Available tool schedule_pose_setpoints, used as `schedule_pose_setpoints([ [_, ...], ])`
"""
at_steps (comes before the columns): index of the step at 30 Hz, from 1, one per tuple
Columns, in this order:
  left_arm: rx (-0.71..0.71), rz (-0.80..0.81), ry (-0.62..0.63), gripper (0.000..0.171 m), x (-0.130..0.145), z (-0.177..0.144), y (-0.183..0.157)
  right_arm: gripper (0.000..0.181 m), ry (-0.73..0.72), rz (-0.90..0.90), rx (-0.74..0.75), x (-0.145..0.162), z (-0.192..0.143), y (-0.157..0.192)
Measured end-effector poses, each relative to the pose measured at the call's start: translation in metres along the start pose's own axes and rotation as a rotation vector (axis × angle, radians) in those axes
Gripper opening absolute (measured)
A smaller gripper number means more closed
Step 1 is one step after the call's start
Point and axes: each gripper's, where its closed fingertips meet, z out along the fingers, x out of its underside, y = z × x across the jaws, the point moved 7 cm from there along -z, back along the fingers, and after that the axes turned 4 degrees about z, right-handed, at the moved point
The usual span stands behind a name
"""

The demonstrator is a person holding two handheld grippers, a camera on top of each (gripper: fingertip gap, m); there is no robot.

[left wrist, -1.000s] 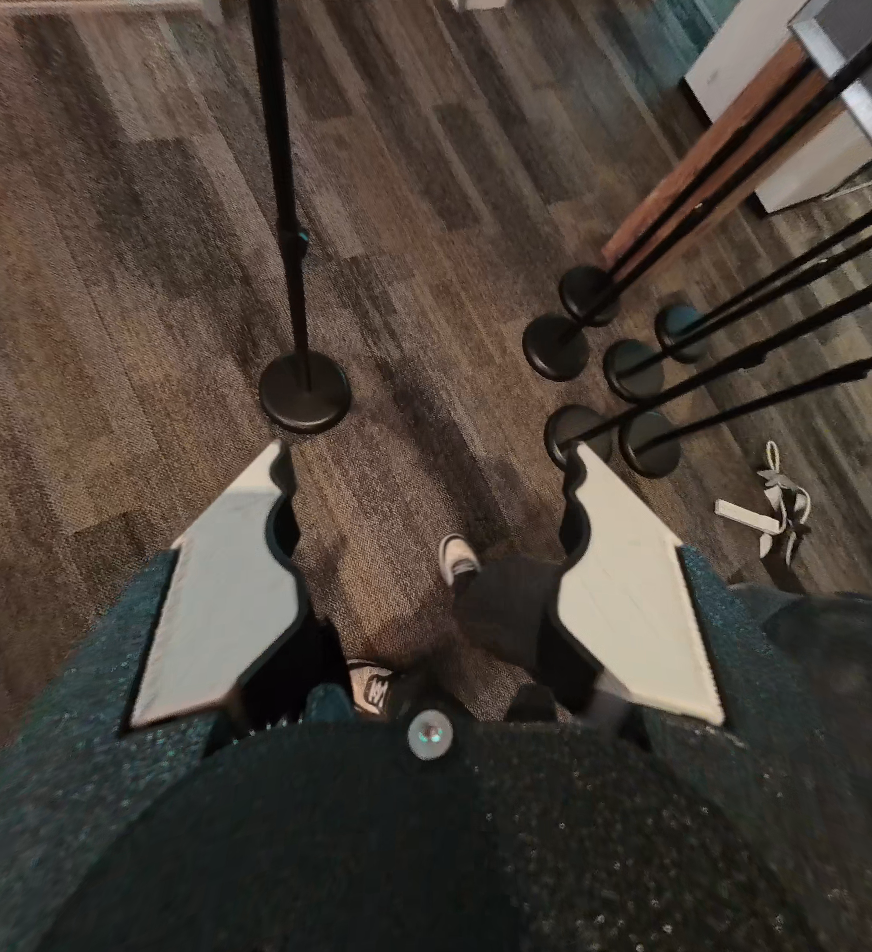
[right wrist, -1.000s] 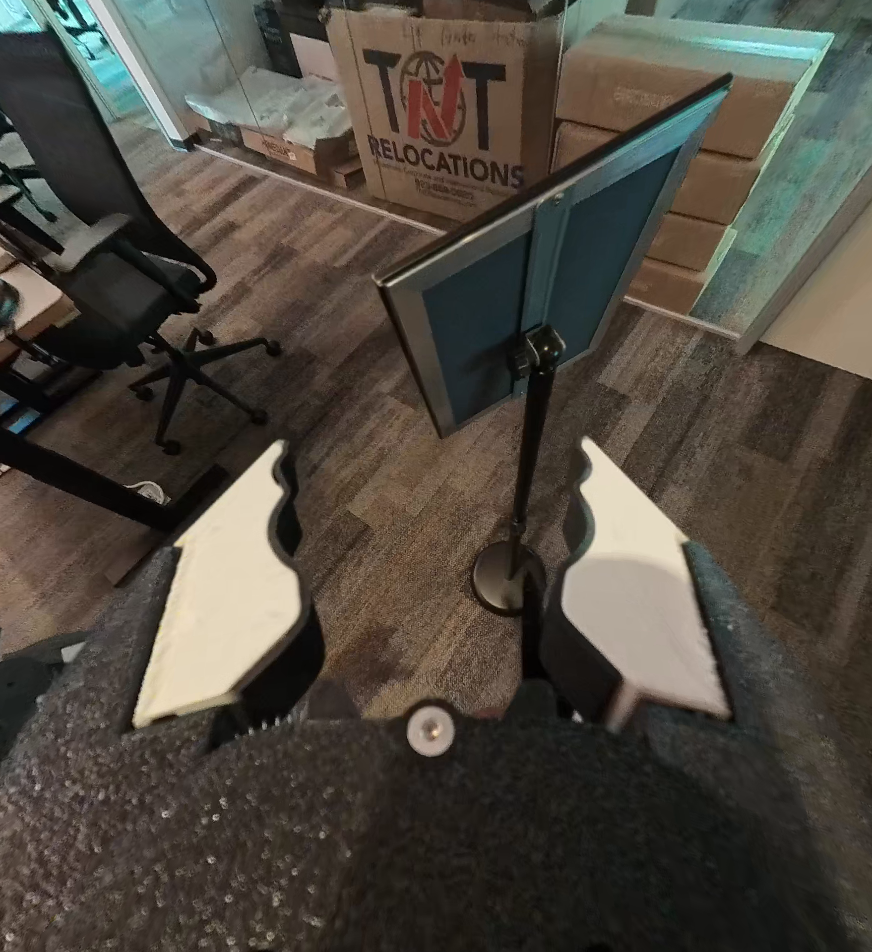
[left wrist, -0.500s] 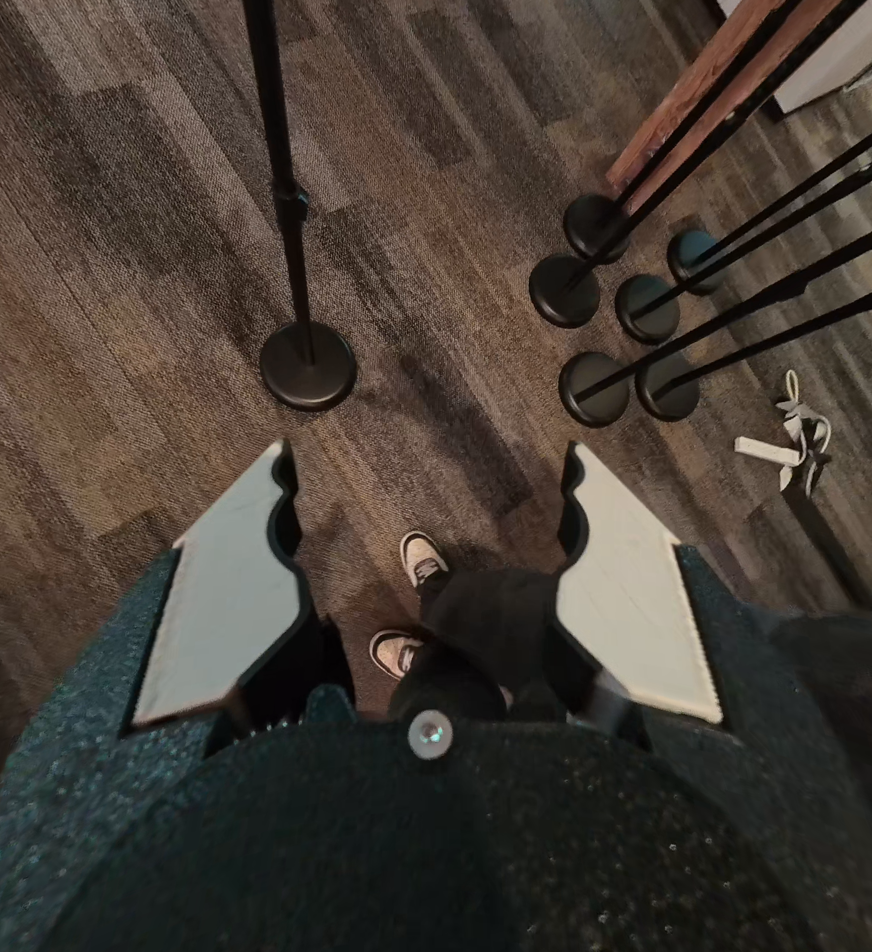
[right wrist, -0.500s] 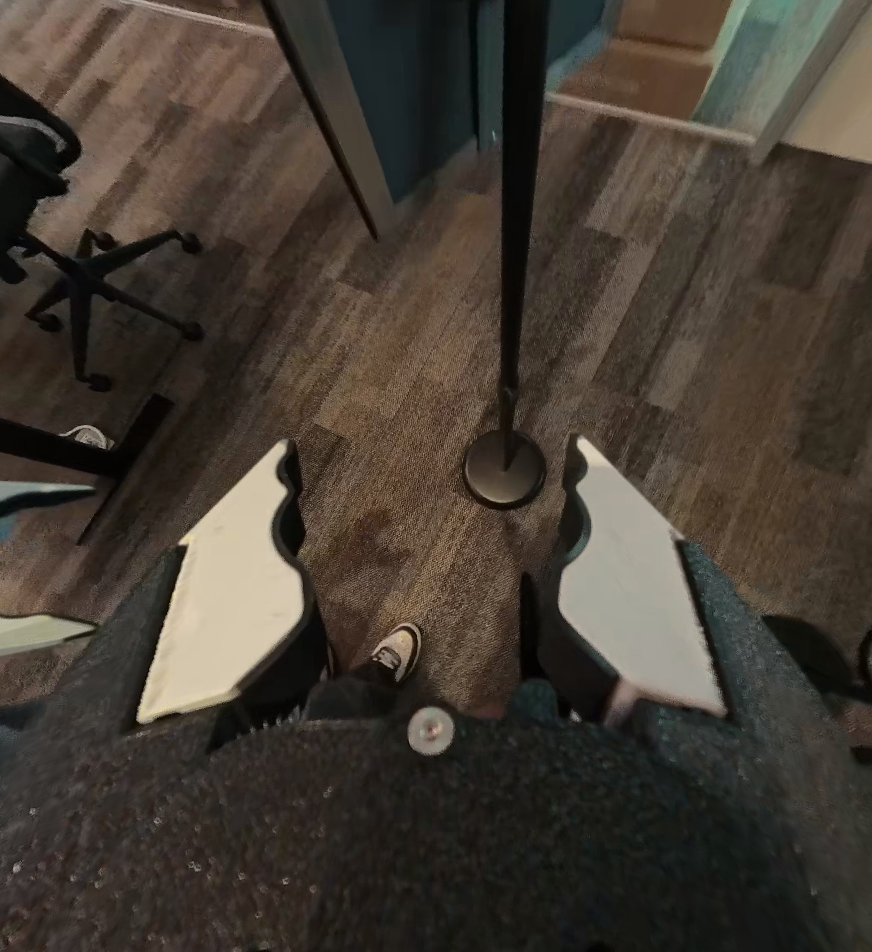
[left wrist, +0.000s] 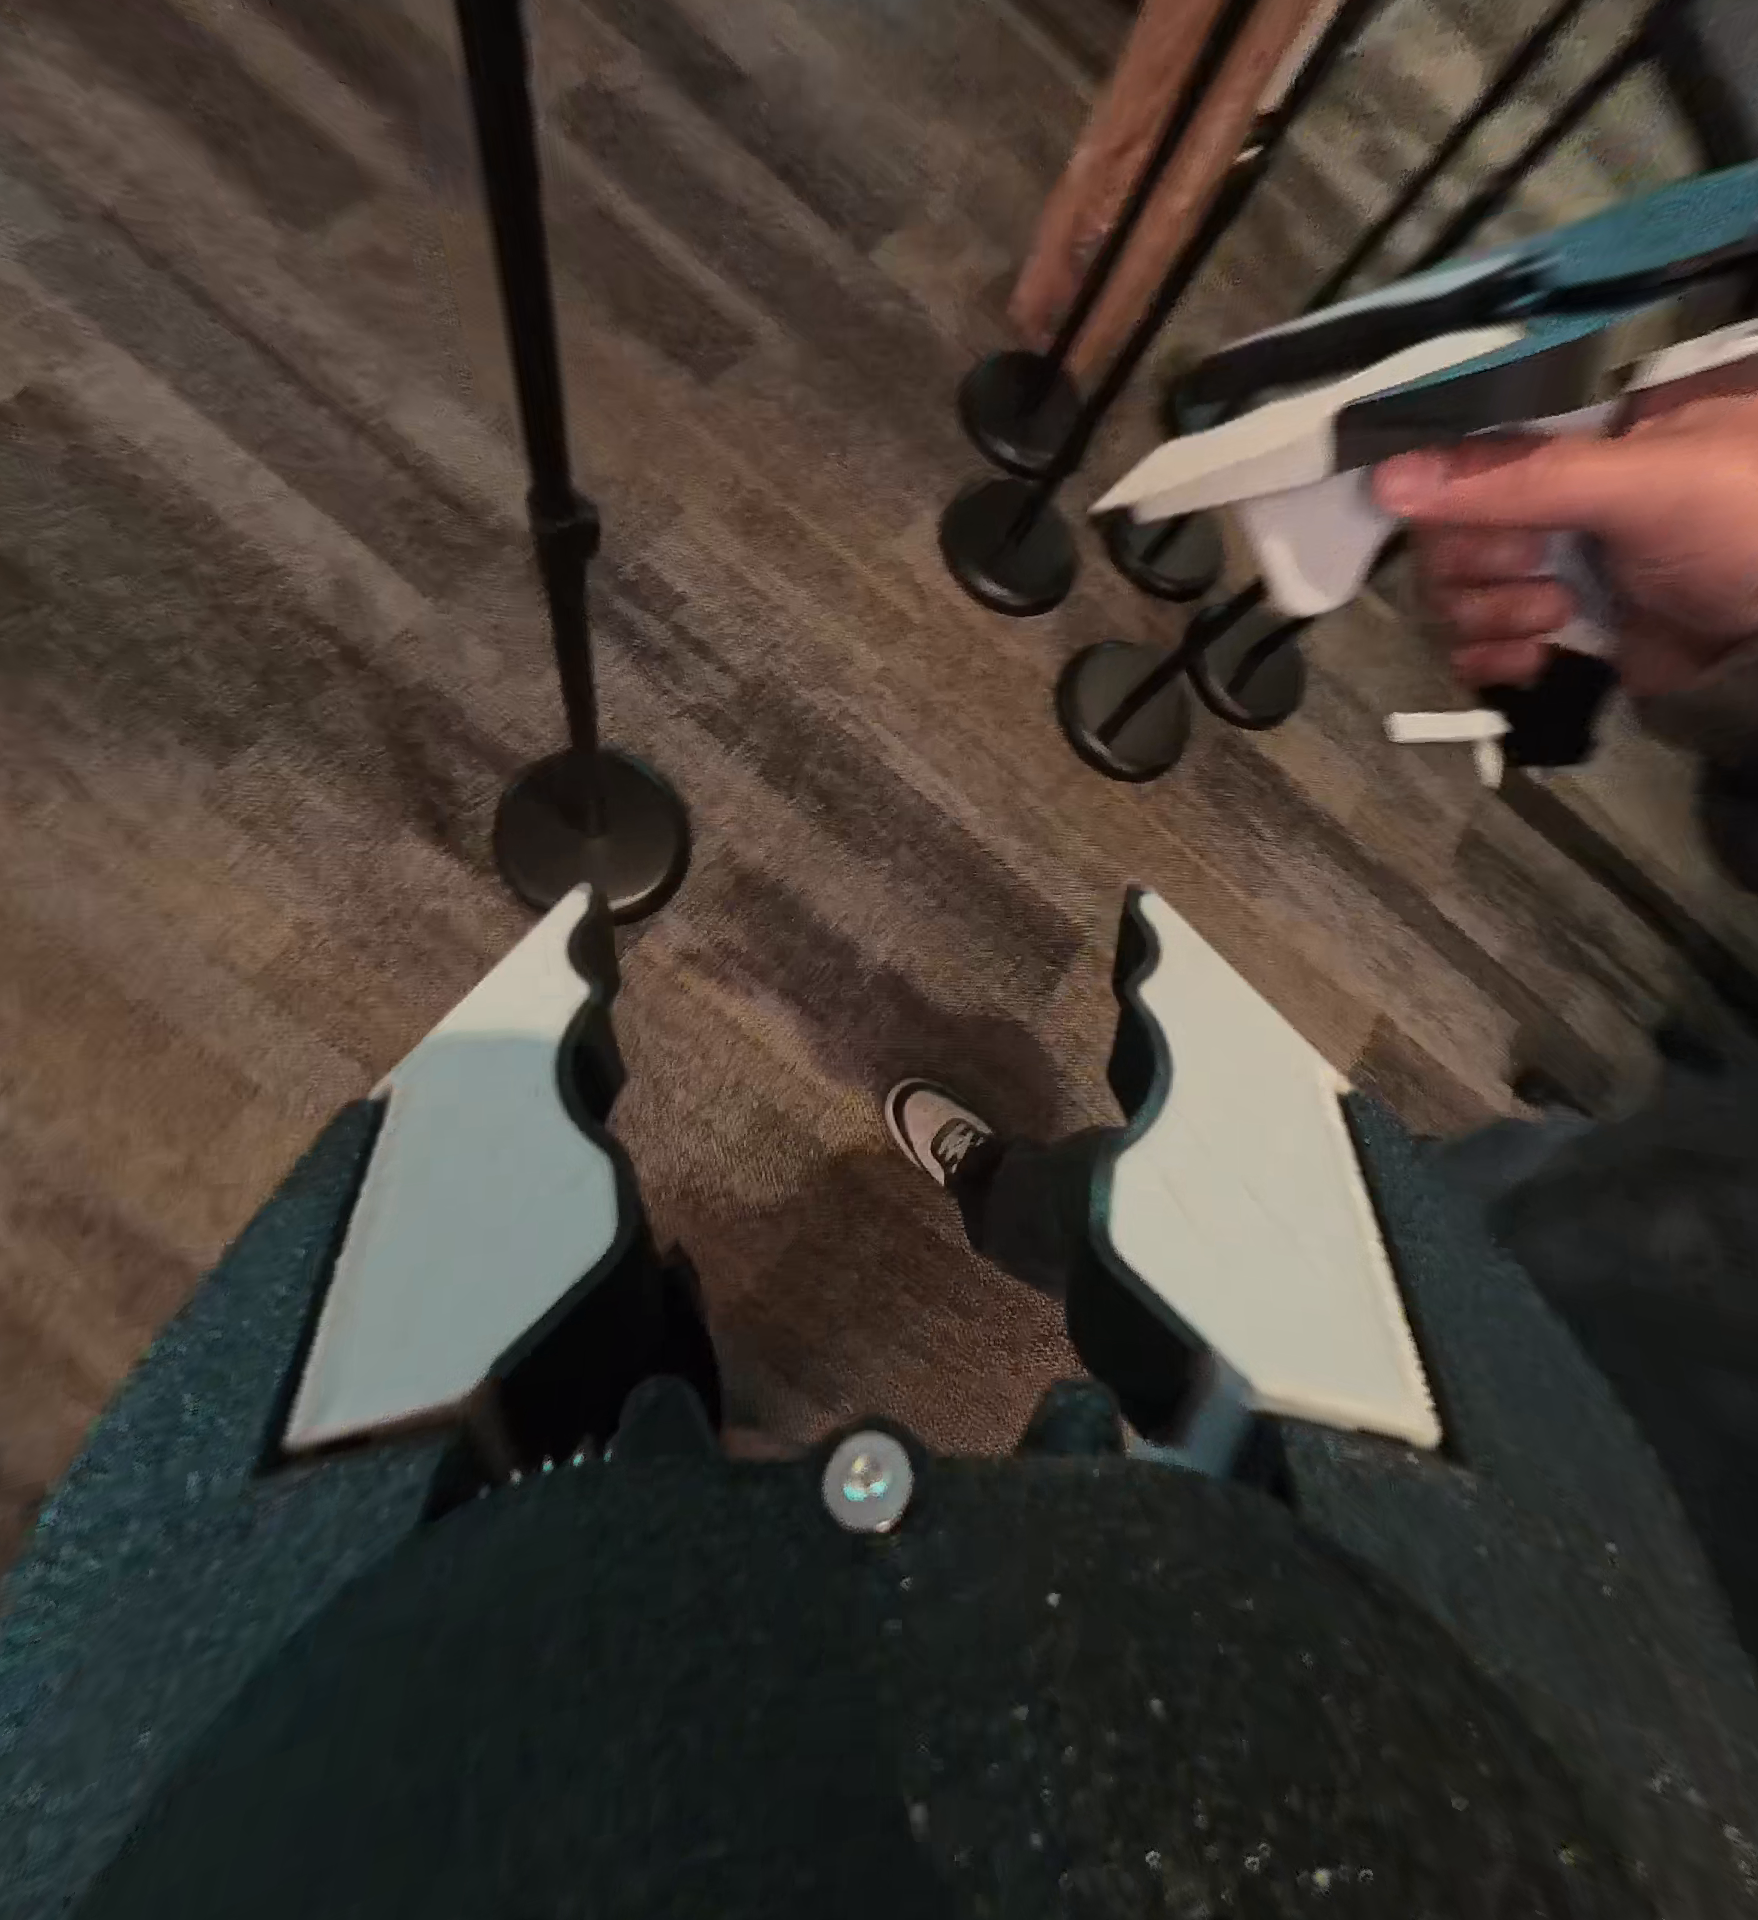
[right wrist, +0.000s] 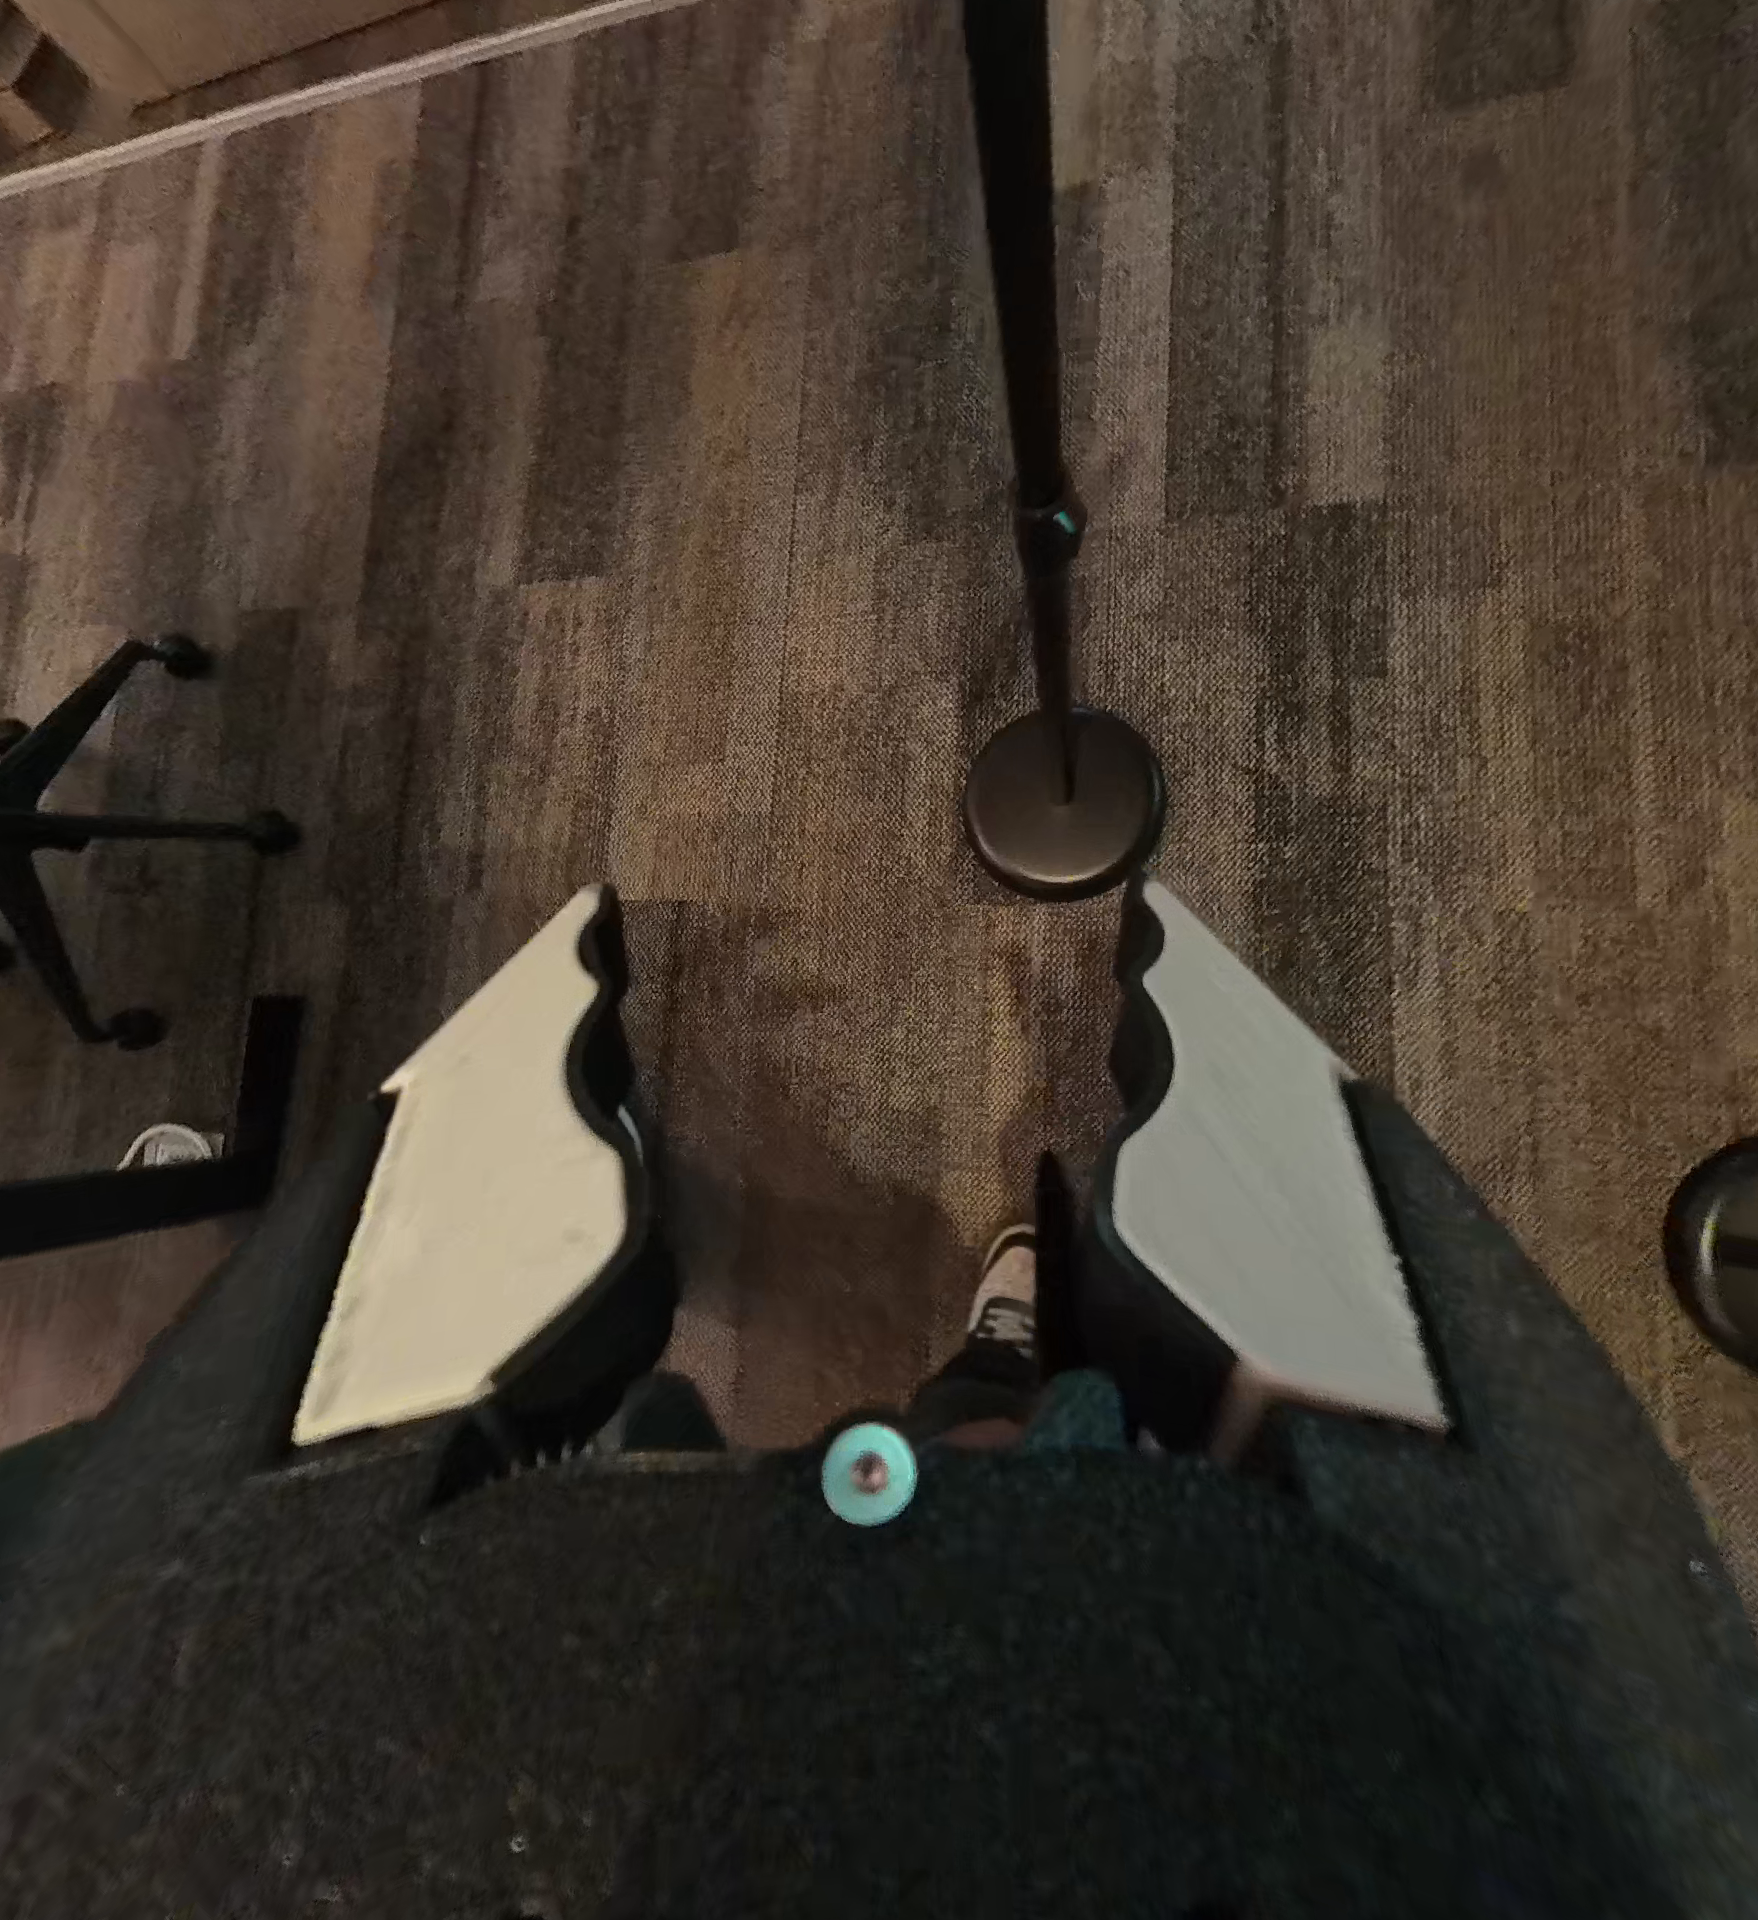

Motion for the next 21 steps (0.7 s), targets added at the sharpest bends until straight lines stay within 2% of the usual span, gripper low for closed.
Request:
schedule_pose_setpoints([
  [5,0.106,0.146,-0.009,0.093,0.005,-0.044,0.073,0.093,-0.043,0.131,0.081,0.004,0.023,0.055],
  [10,0.167,0.195,0.017,0.092,-0.003,-0.068,0.152,0.093,-0.119,0.218,0.15,-0.004,0.025,0.118],
  [15,0.198,0.267,0.0,0.093,-0.035,-0.064,0.214,0.093,-0.227,0.291,0.227,-0.018,0.031,0.151],
  [21,0.251,0.292,-0.044,0.094,-0.085,-0.035,0.281,0.092,-0.421,0.362,0.342,-0.066,0.048,0.165],
])
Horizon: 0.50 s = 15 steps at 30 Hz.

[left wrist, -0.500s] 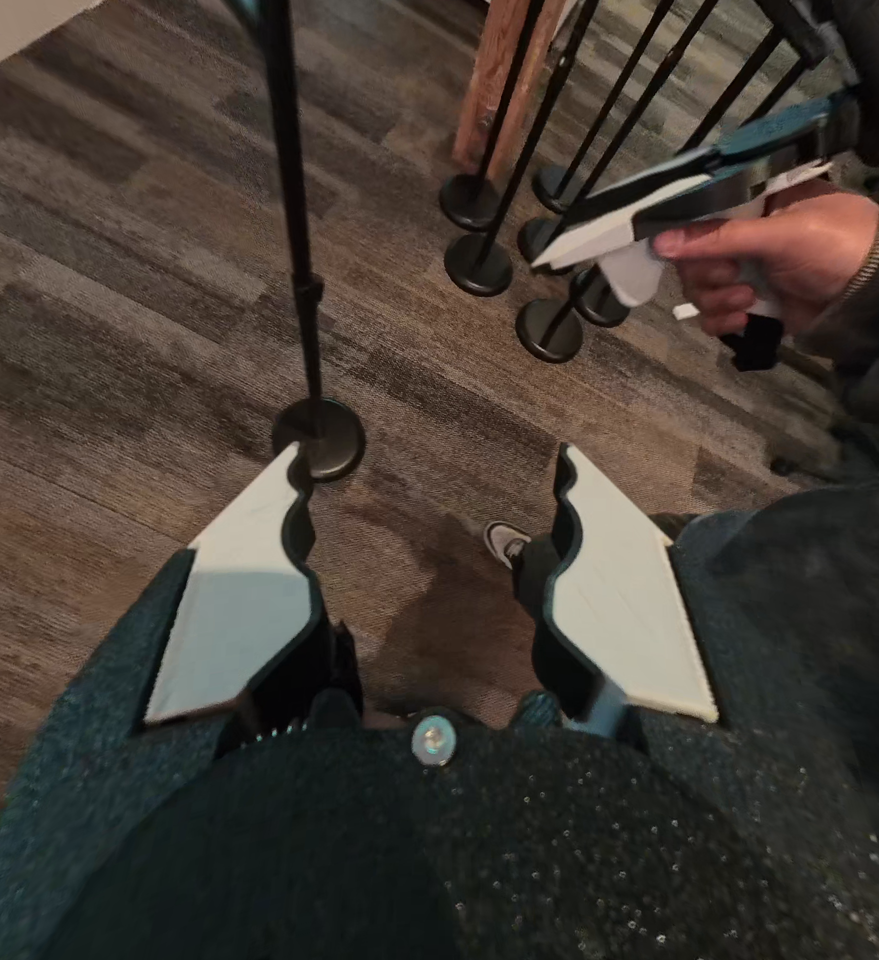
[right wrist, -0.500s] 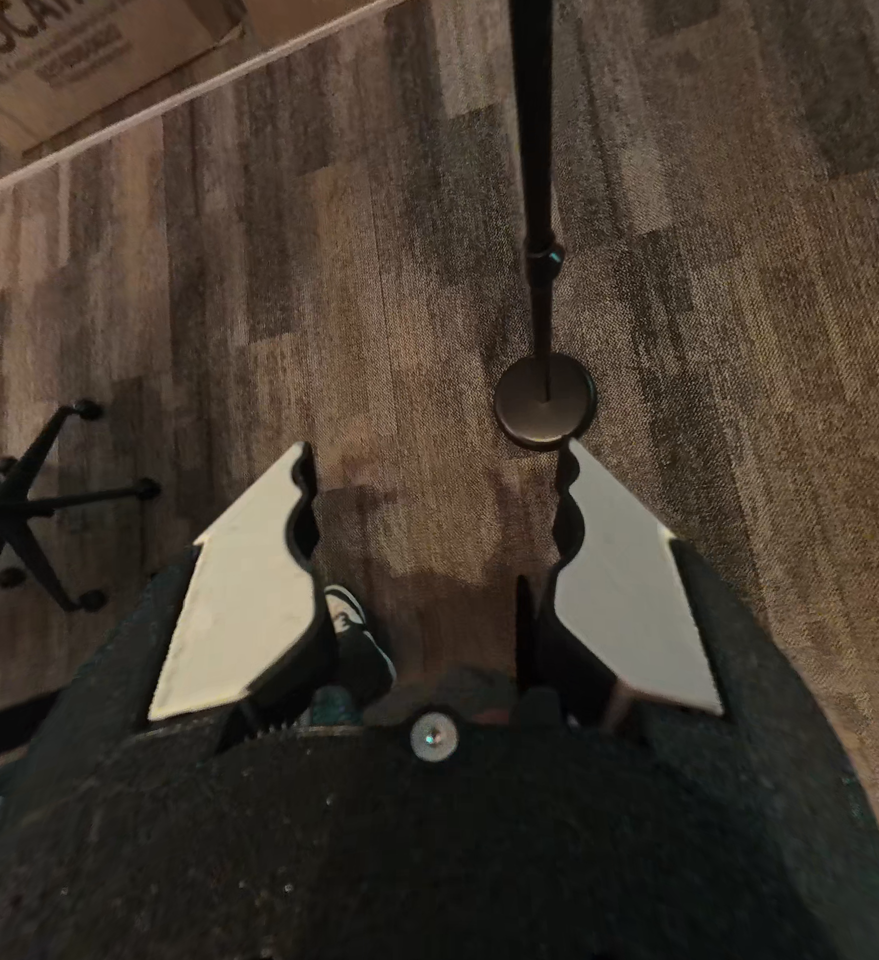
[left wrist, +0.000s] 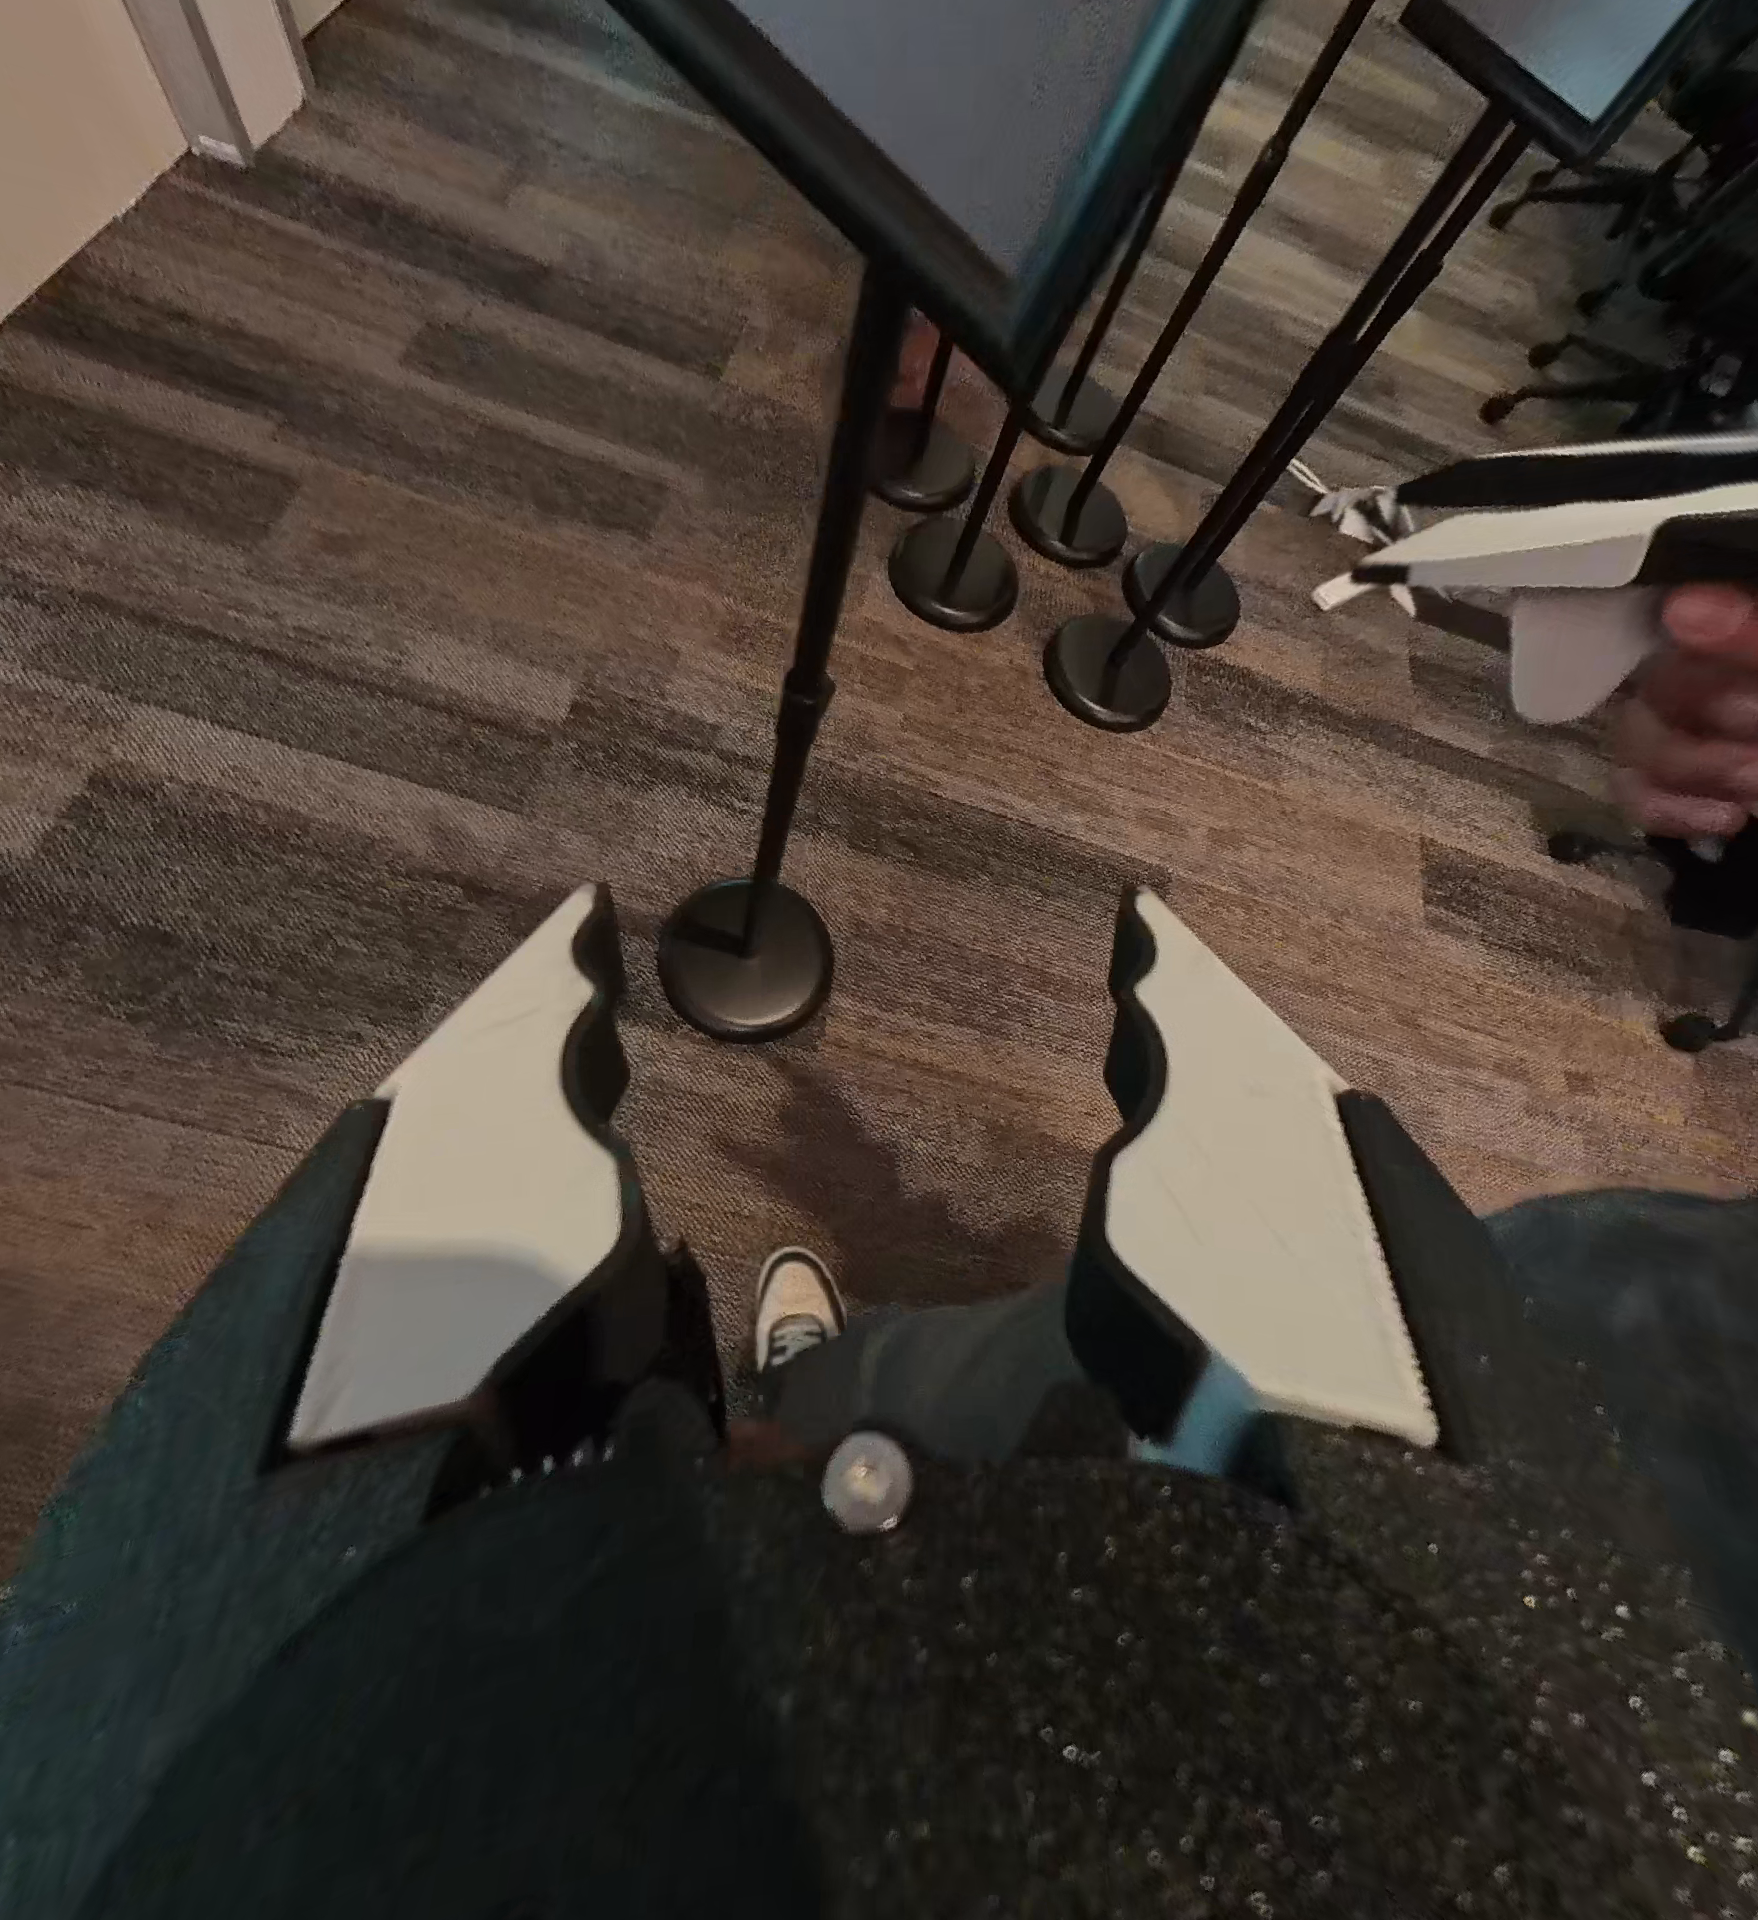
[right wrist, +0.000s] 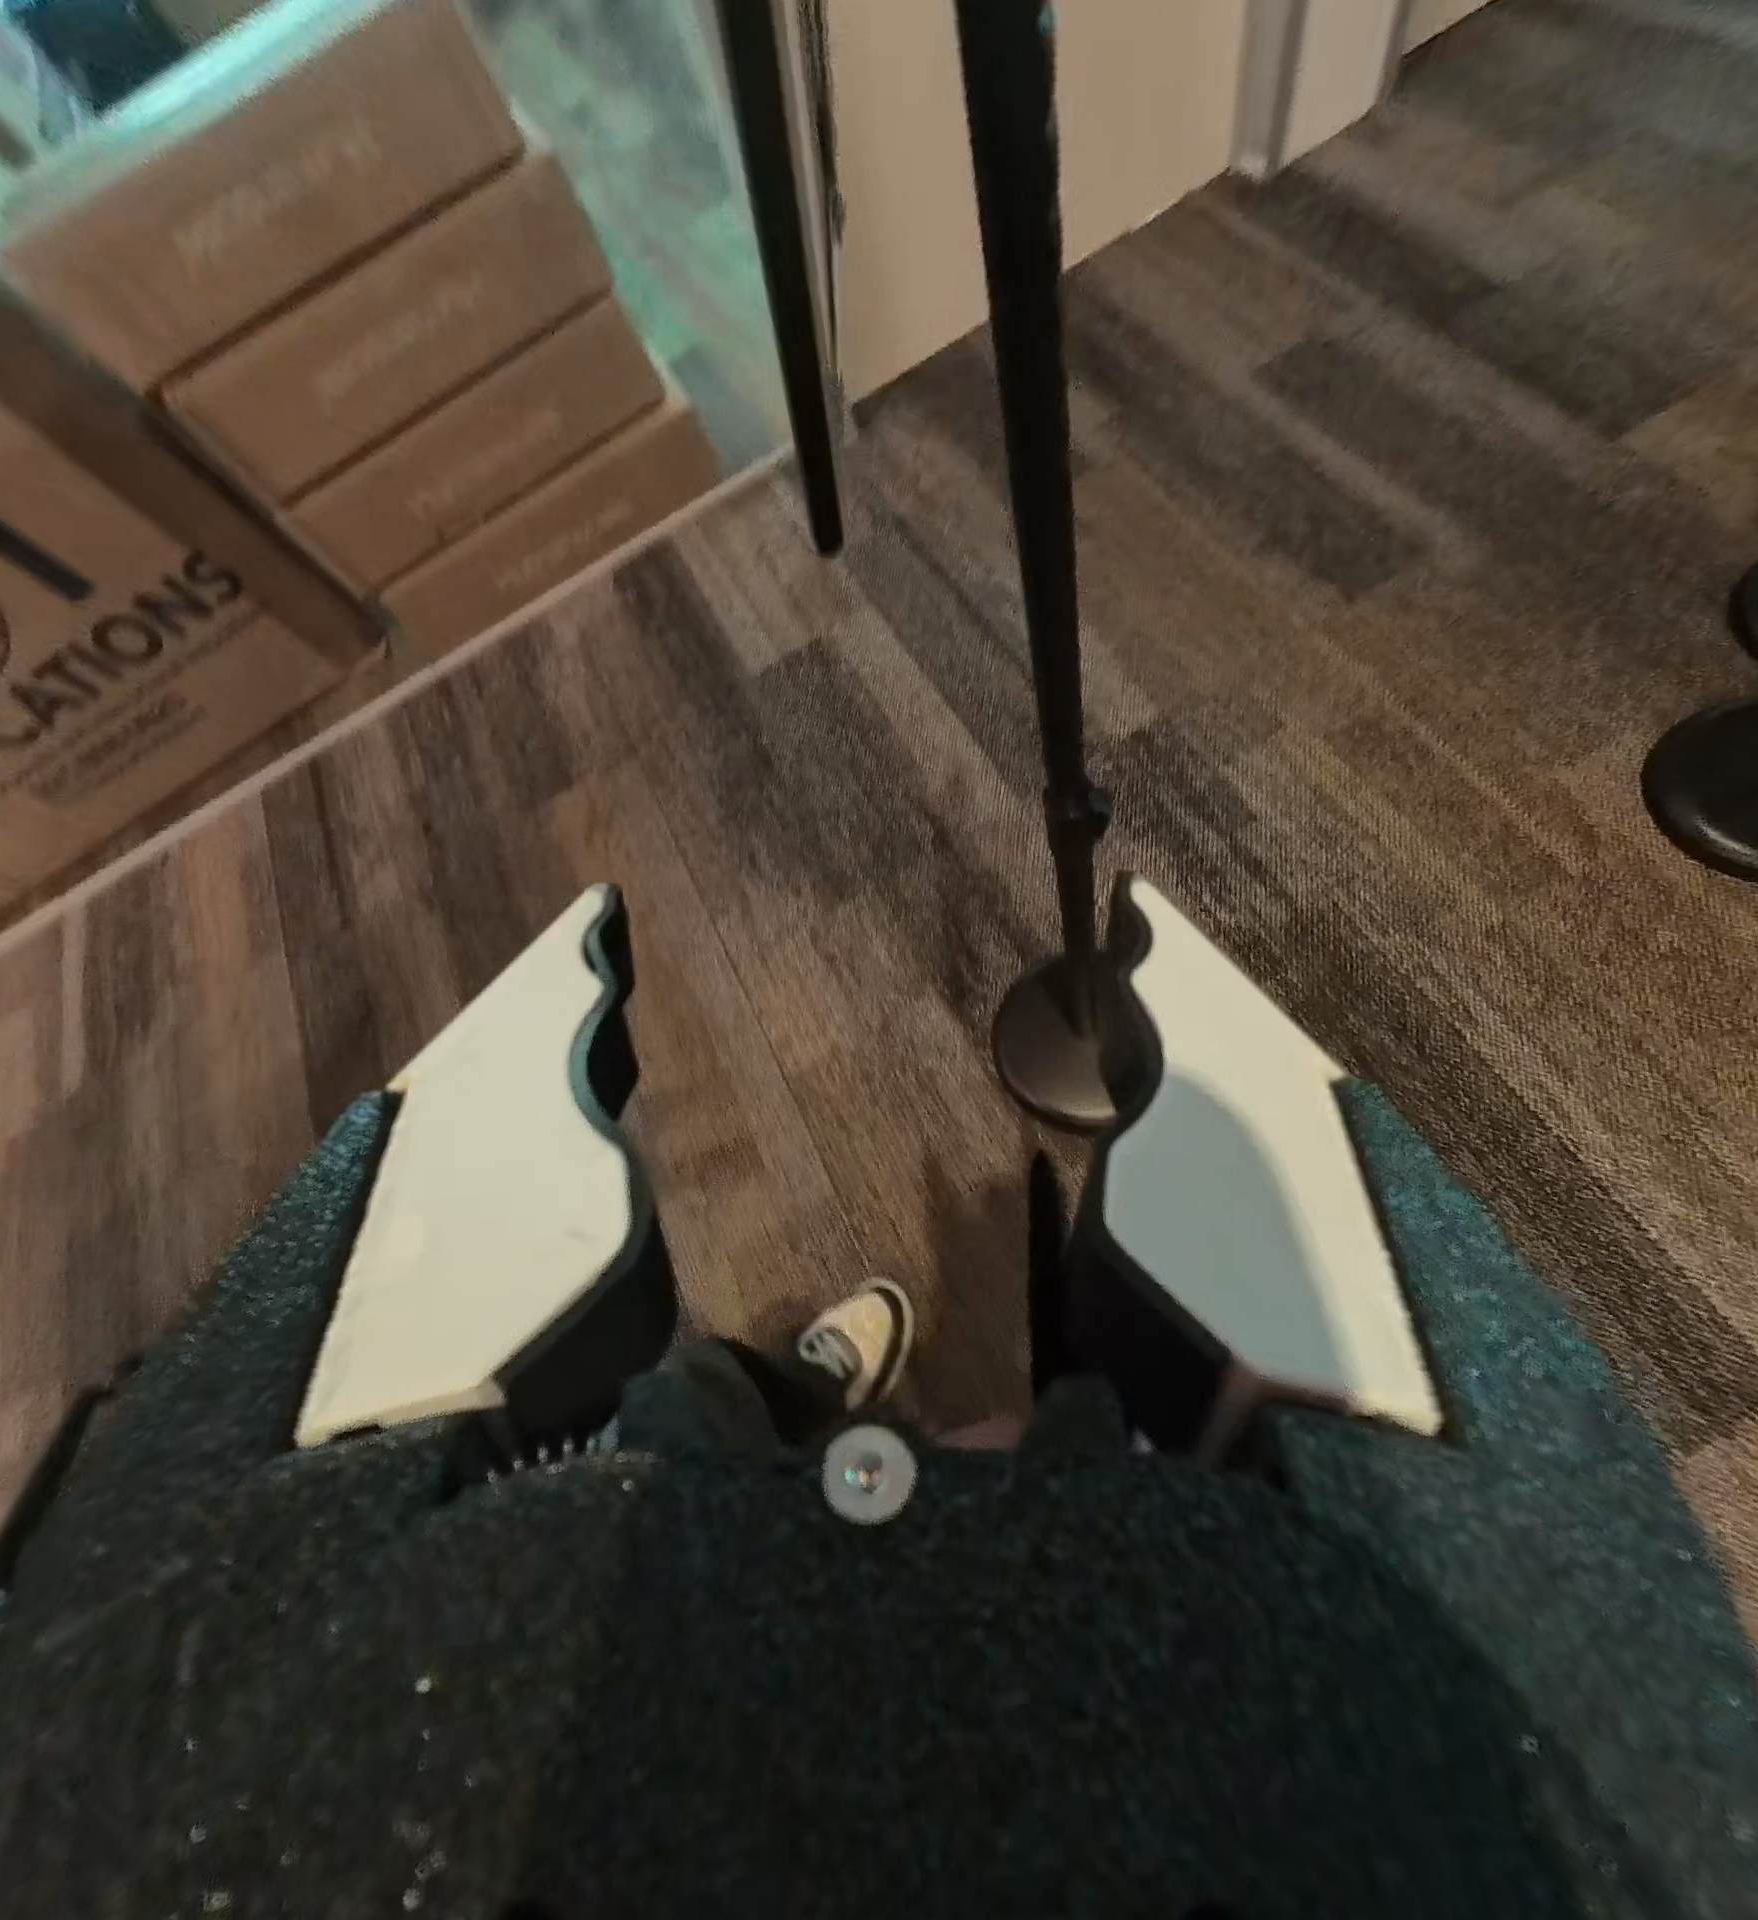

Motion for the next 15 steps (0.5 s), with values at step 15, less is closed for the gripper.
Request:
schedule_pose_setpoints([
  [15,0.136,0.142,-0.002,0.091,-0.077,-0.038,0.182,0.083,-0.227,0.131,0.308,-0.048,-0.004,0.11],
])
